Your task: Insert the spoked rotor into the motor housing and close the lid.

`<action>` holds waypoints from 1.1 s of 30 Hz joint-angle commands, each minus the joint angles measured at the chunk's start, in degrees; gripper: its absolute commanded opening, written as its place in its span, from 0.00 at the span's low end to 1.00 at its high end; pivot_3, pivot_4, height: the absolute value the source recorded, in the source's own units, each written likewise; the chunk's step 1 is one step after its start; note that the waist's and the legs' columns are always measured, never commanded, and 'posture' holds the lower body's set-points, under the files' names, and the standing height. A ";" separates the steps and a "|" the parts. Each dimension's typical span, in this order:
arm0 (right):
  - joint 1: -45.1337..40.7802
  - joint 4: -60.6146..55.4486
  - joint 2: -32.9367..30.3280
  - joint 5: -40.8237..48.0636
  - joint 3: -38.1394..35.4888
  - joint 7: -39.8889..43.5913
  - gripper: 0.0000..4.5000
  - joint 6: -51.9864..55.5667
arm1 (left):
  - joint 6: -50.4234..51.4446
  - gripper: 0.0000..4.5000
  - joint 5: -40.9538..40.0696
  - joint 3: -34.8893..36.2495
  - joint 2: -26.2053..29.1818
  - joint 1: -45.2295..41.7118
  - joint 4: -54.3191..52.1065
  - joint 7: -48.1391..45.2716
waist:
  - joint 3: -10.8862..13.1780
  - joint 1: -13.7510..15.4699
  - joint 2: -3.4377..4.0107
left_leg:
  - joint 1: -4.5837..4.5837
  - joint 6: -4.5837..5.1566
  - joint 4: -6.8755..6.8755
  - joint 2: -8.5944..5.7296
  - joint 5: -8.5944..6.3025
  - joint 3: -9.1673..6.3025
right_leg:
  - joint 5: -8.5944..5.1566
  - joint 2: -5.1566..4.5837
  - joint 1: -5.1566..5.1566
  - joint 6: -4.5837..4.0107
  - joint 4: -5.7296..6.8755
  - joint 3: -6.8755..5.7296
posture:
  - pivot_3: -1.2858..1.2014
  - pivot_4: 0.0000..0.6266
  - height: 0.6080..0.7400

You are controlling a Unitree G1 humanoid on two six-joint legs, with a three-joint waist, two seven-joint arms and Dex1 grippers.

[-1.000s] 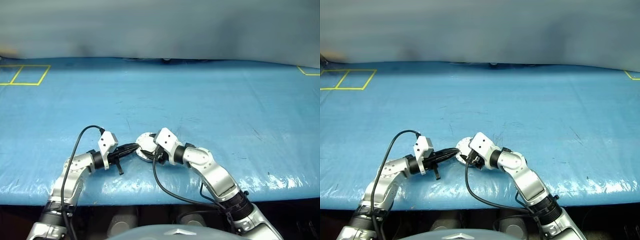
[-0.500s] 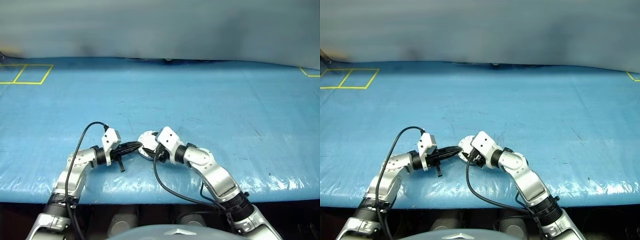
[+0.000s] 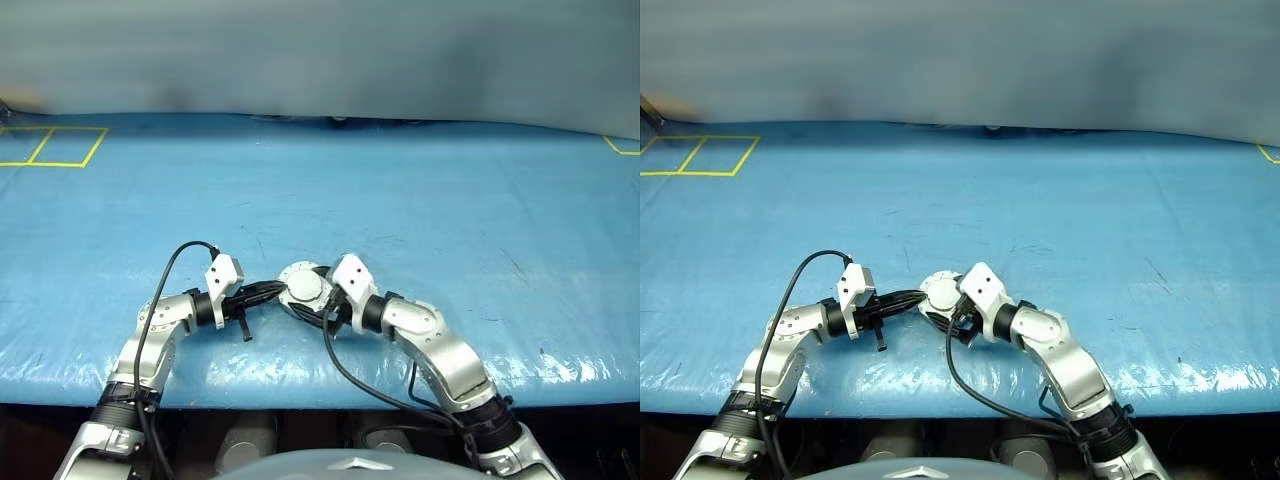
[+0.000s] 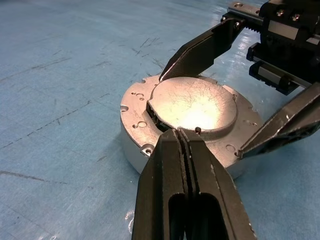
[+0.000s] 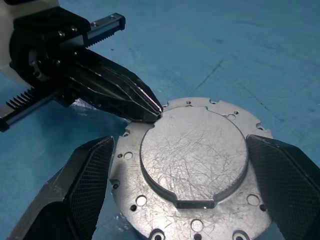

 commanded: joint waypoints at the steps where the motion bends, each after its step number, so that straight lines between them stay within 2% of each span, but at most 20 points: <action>1: 0.60 -4.12 3.30 11.30 -8.50 -0.82 0.99 3.71 | -0.64 0.00 0.84 -0.31 -0.48 0.76 0.33 0.71 | 0.02 -0.05 0.02 | -0.02 0.00 0.00 0.00 0.00 0.00 | 0.00 0.00 -0.03 0.00 0.00 -0.01 | 0.52 0.24 1.00; 6: 1.35 -1.32 5.22 18.68 -18.25 -7.43 0.99 11.73 | -1.22 0.00 1.02 -0.35 -0.71 1.23 0.22 0.89 | 0.02 0.06 0.03 | -0.04 0.00 -0.03 -0.01 0.00 0.00 | 0.00 -0.02 -0.05 0.00 0.00 0.00 | 0.52 0.24 1.00; 10: 3.76 2.42 4.83 26.11 -22.52 -9.14 0.99 22.32 | -1.95 0.00 1.42 -0.66 -0.76 1.68 -0.11 0.95 | 0.02 0.04 0.03 | -0.04 0.01 -0.12 -0.05 0.00 0.02 | 0.00 -0.05 -0.07 -0.01 0.00 0.00 | 0.52 0.24 1.00; 16: 4.21 5.65 7.29 33.55 -24.46 -11.04 0.99 30.79 | -2.61 0.00 1.52 -0.74 -0.74 2.30 -0.51 1.22 | -0.01 -0.50 0.09 | 0.01 -0.01 -0.35 0.03 0.02 0.09 | -0.02 0.01 -0.14 -0.05 0.01 0.06 | 0.52 0.24 1.00; 23: 1.65 10.05 10.89 36.30 -25.41 -13.79 0.99 31.70 | -2.77 0.00 1.44 -0.62 -0.71 3.09 -1.16 1.64 | -0.02 -0.82 0.08 | 0.02 -0.01 -0.35 0.00 0.02 0.17 | -0.02 0.00 -0.14 -0.04 0.01 0.06 | 0.52 0.24 1.00; 26: 0.87 12.52 12.75 38.78 -27.67 -14.24 0.86 31.45 | -2.77 0.00 1.48 -0.63 -0.69 3.44 -1.38 1.91 | -0.02 -0.82 0.08 | 0.02 -0.01 -0.36 0.01 0.02 0.16 | -0.02 0.01 -0.15 -0.04 0.01 0.07 | 0.52 0.24 1.00; 29: 0.65 13.04 13.91 40.58 -28.91 -15.04 0.64 31.60 | -2.72 0.00 1.47 -0.63 -0.59 3.65 -1.55 2.06 | -0.01 -0.82 0.09 | 0.02 0.00 -0.38 0.00 0.02 0.18 | -0.02 0.01 -0.16 -0.04 0.01 0.07 | 0.52 0.24 1.00; 33: 0.96 12.60 13.25 40.68 -27.99 -14.85 0.40 31.76 | -2.66 0.00 1.50 -0.67 -0.55 3.70 -1.64 2.13 | -0.01 -0.88 0.09 | 0.02 0.00 -0.38 0.01 0.02 0.21 | -0.02 0.01 -0.18 -0.04 0.04 0.08 | 0.52 0.24 1.00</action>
